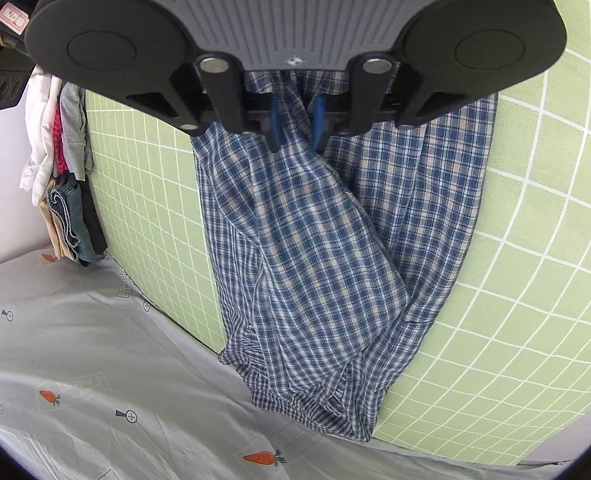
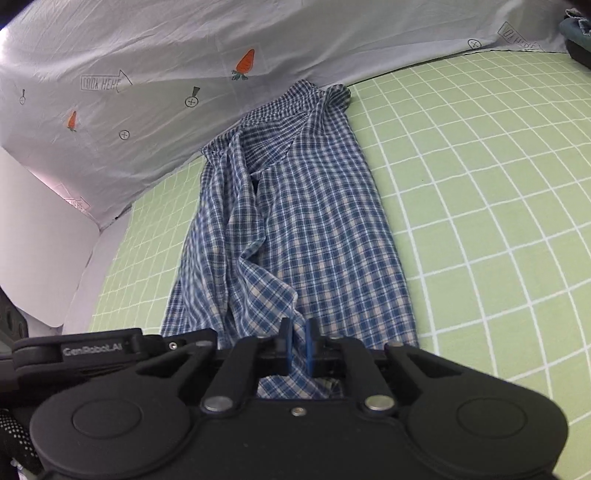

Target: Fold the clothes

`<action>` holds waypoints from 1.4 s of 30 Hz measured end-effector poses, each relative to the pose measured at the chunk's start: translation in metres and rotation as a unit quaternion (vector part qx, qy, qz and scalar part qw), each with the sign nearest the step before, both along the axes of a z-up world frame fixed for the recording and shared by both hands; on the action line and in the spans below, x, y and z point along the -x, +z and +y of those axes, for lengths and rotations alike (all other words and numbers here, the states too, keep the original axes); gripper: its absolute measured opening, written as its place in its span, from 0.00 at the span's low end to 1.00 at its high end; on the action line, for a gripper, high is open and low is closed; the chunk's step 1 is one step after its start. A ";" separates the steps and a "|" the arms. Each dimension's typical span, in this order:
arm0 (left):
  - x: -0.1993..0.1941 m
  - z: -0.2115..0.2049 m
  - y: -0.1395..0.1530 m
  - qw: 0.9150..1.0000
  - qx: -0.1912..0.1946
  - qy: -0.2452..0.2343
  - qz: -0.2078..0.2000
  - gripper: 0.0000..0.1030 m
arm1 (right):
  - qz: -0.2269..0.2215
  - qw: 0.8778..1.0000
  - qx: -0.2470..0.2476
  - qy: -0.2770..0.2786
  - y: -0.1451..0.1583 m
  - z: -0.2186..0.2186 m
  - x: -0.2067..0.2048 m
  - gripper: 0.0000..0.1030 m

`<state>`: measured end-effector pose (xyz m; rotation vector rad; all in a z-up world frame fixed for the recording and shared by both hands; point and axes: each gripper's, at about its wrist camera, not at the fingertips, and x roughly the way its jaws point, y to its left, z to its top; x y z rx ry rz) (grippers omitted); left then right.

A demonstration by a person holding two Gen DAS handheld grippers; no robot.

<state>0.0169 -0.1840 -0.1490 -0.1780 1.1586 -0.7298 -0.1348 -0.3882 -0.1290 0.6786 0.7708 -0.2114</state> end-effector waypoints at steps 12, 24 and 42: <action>0.014 0.009 0.043 0.999 -0.011 -0.029 -0.039 0.05 | -0.031 0.999 -0.020 -0.036 0.035 0.020 0.067 0.04; 0.031 0.047 0.005 0.988 -0.152 -0.014 -0.038 0.45 | 0.106 0.990 0.073 -0.052 0.003 0.030 0.065 0.50; 0.071 0.086 -0.029 0.977 -0.210 -0.041 -0.016 0.63 | 0.170 0.983 0.068 -0.026 -0.027 0.053 0.102 0.65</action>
